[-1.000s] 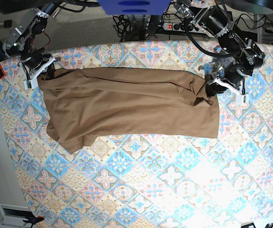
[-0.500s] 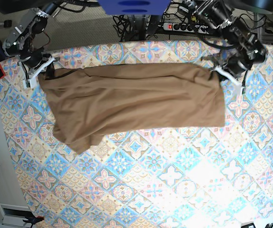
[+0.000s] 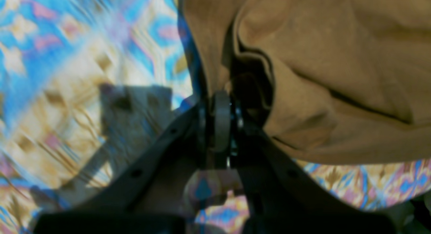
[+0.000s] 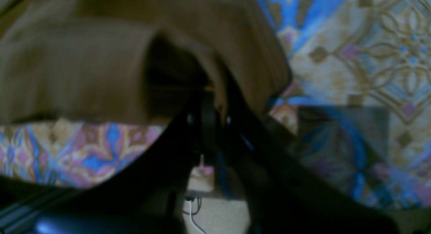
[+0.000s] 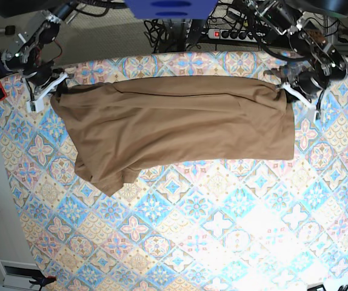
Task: Layout the t-shirt on the table in an organized manner, then fold the t-shirt properly
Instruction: 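Lift the shirt edge with both grippers and shake it flat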
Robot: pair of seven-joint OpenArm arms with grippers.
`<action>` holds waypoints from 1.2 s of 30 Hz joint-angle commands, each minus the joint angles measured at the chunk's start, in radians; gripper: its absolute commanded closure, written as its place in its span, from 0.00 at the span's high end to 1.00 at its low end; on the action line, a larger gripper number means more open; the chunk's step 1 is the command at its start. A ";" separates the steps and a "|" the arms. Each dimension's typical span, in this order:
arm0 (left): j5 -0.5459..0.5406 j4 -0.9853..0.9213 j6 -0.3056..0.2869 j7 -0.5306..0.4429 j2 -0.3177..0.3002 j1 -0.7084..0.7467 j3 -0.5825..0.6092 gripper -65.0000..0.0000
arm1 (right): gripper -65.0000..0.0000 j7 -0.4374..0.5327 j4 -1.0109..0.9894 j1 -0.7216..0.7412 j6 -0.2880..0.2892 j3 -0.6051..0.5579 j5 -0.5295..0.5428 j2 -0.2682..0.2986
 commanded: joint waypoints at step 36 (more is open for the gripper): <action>-0.019 0.176 0.001 -0.019 -0.020 -0.008 -0.001 0.49 | 0.41 -0.050 0.206 0.007 -0.013 0.047 -0.030 0.040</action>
